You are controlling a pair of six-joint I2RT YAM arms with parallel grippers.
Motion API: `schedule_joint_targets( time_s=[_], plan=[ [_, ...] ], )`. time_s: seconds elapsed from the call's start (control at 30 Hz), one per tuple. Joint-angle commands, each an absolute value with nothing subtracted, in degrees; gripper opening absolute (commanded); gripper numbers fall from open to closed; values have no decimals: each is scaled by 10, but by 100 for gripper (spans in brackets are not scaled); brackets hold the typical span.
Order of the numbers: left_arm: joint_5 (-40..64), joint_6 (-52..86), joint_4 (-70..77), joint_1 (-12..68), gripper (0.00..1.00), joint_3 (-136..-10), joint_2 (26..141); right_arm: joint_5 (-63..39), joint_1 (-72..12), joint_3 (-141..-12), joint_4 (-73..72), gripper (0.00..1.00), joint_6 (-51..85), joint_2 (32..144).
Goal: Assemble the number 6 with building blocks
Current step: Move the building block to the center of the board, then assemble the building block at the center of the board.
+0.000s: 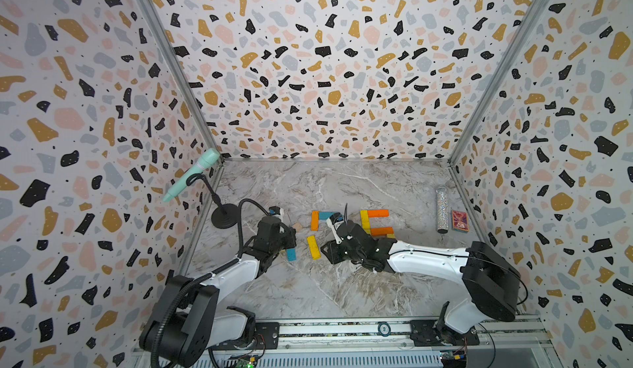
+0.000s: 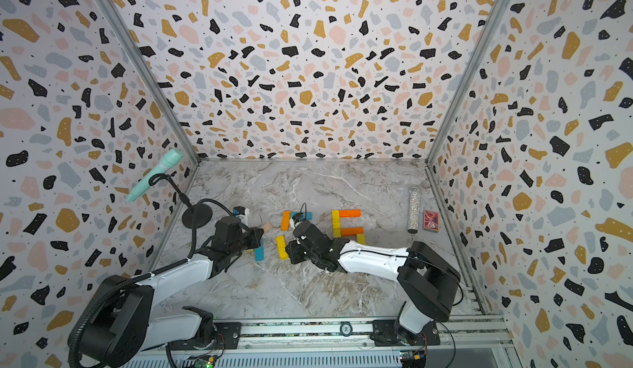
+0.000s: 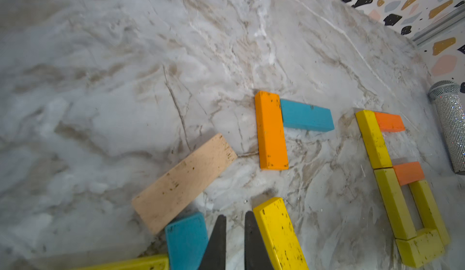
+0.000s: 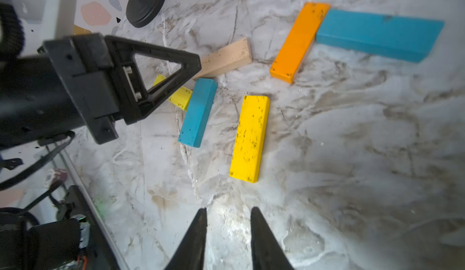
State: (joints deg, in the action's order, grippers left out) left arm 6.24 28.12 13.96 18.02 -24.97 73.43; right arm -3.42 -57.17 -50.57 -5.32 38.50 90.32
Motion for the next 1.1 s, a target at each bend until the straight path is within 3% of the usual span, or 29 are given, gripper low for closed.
schedule_joint_targets(
  time_s=[0.0,0.07,0.47,1.07],
  plan=[
    [89,291,148,180,5,-245,747,-91,-556,-466,-99,23,374,911],
    [94,299,148,184,0,-245,755,-110,-549,-461,-110,21,363,922],
    [96,302,128,206,0,-246,770,-178,-545,-488,-145,19,339,1009],
    [108,292,140,225,0,-263,833,-196,-545,-543,-146,19,331,1091]
  ],
)
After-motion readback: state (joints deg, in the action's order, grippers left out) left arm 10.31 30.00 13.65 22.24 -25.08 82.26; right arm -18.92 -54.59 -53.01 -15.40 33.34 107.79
